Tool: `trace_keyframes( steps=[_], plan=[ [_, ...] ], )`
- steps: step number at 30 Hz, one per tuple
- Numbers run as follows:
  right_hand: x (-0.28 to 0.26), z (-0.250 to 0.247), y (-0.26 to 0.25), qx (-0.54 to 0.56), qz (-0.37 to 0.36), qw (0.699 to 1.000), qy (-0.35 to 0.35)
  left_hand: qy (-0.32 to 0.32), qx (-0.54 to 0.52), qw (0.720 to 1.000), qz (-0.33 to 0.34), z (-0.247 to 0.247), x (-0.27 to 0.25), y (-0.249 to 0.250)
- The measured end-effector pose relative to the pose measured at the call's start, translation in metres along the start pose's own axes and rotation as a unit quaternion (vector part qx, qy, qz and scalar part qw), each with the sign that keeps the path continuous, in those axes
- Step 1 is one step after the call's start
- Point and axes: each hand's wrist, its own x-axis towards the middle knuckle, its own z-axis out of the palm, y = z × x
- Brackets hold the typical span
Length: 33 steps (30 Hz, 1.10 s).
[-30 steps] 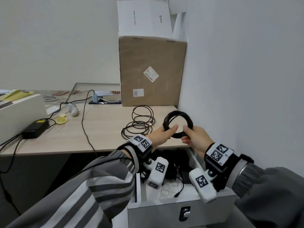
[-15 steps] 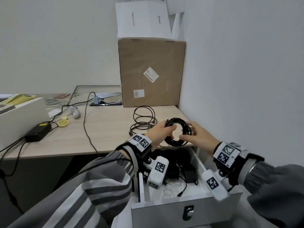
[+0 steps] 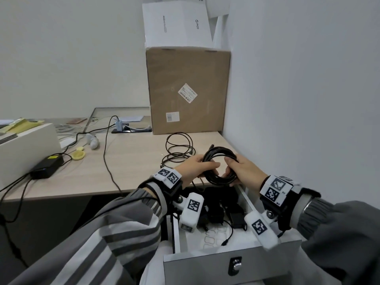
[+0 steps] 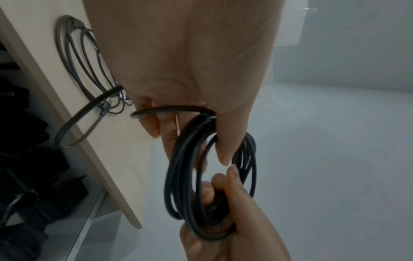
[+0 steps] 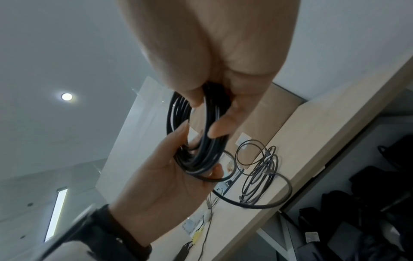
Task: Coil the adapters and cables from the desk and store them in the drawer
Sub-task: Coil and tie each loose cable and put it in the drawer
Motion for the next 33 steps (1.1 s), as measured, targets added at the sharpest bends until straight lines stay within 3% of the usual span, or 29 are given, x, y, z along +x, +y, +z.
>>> trace_keyframes(
  steps=[6,10,15,19,22,25,28,30,33],
  plan=[
    [0.003,0.003,0.008,-0.013,-0.01,1.0,0.018,0.014,-0.051,0.998,0.016,0.009,0.003,-0.007],
    [0.006,-0.006,0.008,-0.09,-0.035,0.995,-0.001,-0.005,-0.106,0.994,0.011,0.007,0.002,0.001],
    [0.004,-0.017,0.002,-0.157,-0.064,0.983,-0.067,0.034,-0.067,0.997,0.011,0.003,0.006,0.009],
    [0.007,-0.02,0.002,-0.224,-0.072,0.969,-0.077,0.051,0.05,0.997,-0.001,-0.001,0.006,0.014],
    [0.003,-0.02,-0.007,-0.311,-0.12,0.941,-0.055,0.038,0.197,0.98,-0.016,-0.001,0.005,0.017],
    [-0.003,-0.016,-0.017,-0.429,-0.184,0.881,-0.076,0.003,0.336,0.942,-0.014,0.003,0.006,0.022],
    [-0.003,-0.009,-0.022,-0.537,-0.175,0.819,-0.102,-0.018,0.451,0.892,0.008,0.009,0.008,0.029],
    [-0.001,-0.005,-0.024,-0.554,-0.153,0.811,-0.108,-0.013,0.465,0.885,0.018,0.009,0.008,0.032],
    [0.003,-0.011,-0.022,-0.508,-0.142,0.846,-0.084,0.016,0.373,0.927,0.024,-0.002,0.008,0.028]
  ],
)
